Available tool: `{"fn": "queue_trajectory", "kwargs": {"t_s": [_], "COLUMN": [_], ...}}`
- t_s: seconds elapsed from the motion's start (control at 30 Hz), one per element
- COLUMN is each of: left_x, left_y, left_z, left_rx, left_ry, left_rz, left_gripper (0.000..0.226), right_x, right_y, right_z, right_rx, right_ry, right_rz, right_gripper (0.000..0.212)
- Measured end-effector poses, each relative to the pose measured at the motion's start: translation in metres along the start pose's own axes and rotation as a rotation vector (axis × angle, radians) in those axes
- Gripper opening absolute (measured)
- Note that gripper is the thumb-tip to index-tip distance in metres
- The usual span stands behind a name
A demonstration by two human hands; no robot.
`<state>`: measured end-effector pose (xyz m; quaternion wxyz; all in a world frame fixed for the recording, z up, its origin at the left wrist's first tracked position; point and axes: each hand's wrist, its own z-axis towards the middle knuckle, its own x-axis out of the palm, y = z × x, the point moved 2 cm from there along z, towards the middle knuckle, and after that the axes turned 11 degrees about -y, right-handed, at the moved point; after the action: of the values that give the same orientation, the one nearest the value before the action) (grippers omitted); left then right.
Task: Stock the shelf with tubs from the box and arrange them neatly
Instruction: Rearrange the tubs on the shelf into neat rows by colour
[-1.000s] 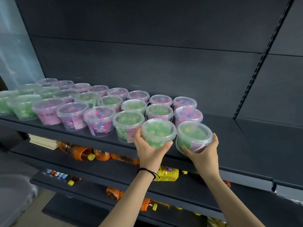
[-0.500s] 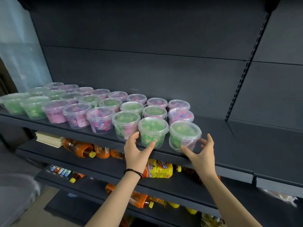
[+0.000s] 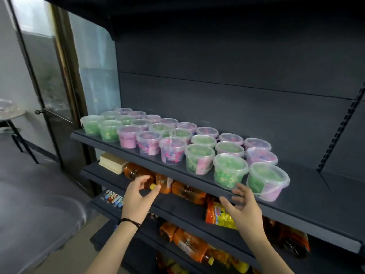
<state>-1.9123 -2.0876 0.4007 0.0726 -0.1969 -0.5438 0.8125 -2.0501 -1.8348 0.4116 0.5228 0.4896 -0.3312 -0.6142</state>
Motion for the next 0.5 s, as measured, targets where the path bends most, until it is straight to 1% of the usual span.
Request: {"fn": "queue_trajectory", "kwargs": {"t_s": [0.13, 0.2, 0.27, 0.3, 0.37, 0.4, 0.5], "left_x": [-0.042, -0.063, -0.085, -0.095, -0.114, -0.124, -0.149], "left_y": [0.029, 0.046, 0.062, 0.07, 0.084, 0.09, 0.101], "left_z": [0.058, 0.095, 0.133, 0.151, 0.188, 0.205, 0.245], "left_rx": [-0.017, -0.017, -0.032, -0.046, -0.084, -0.099, -0.09], "left_ry": [0.061, 0.091, 0.098, 0.102, 0.101, 0.094, 0.064], "left_rz": [0.049, 0.08, 0.089, 0.093, 0.107, 0.11, 0.09], "left_gripper": [0.061, 0.066, 0.066, 0.067, 0.07, 0.071, 0.071], "right_x": [0.074, 0.118, 0.163, 0.186, 0.232, 0.254, 0.313], "right_y": [0.026, 0.04, 0.057, 0.065, 0.08, 0.088, 0.113], "right_z": [-0.005, -0.005, -0.006, -0.006, -0.004, -0.003, 0.001], "right_rx": [-0.012, -0.012, -0.019, -0.016, -0.001, 0.002, -0.021], "right_ry": [0.098, 0.115, 0.113, 0.11, 0.113, 0.114, 0.121], "right_rz": [-0.015, -0.005, 0.006, 0.007, 0.018, 0.024, 0.035], "right_gripper": [0.073, 0.079, 0.094, 0.093, 0.076, 0.072, 0.072]}}
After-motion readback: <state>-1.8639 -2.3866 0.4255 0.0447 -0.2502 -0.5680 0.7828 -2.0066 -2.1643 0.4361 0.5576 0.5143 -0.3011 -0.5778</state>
